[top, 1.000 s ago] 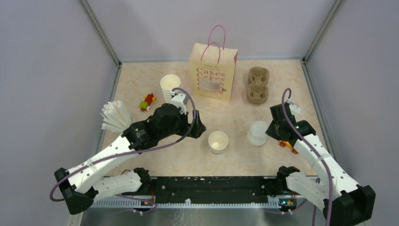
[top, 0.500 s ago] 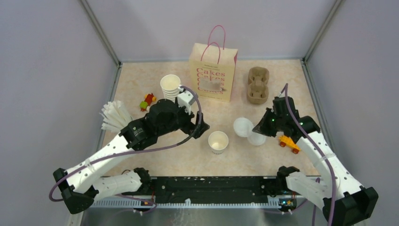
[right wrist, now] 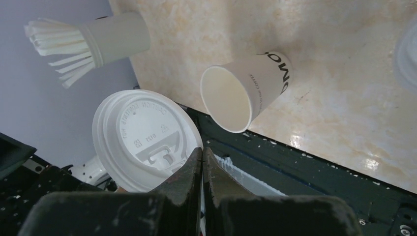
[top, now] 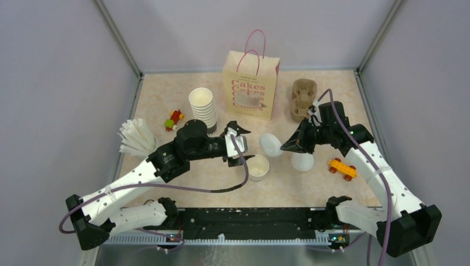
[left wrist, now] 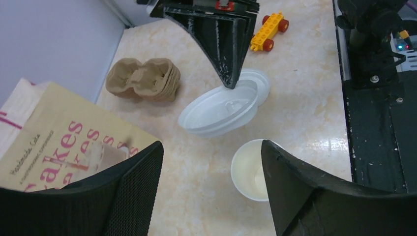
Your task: Pack the takeout coffee
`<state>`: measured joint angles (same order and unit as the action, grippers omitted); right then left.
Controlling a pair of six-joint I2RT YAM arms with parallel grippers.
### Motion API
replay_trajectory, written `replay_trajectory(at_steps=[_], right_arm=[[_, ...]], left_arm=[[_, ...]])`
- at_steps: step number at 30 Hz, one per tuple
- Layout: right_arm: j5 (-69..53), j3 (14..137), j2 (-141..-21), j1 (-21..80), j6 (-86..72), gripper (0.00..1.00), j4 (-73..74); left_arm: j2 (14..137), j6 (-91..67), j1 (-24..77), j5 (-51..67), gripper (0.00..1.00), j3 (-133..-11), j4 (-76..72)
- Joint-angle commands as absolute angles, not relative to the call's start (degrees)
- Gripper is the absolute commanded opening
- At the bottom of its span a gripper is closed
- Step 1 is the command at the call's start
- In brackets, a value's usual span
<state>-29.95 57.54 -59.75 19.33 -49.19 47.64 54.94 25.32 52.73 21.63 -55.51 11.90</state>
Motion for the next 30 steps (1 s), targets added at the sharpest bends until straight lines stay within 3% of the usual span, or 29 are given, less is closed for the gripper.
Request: replay_trajectory(at_steps=[1,15,23,30], right_arm=[[-35.6,62.0,-61.4,20.1,-49.8,0.00,47.3],[-35.2,62.3,-63.8,23.3,-49.1,0.00,46.8],[-35.5,63.0,-64.8,24.2,-50.0,0.00,45.9],[-36.6,63.0,-65.0,25.0,-50.7,0.00,45.5]], left_arm=[[58.2,36.5,53.5,28.6,0.79,-61.0,9.7],[68.5,47.6,61.0,29.1,0.70,-71.9,30.7],[69.4,51.1,64.2,23.3,0.72,-70.1,31.7],[67.6,54.0,65.8,17.0,0.61,-64.0,24.8]])
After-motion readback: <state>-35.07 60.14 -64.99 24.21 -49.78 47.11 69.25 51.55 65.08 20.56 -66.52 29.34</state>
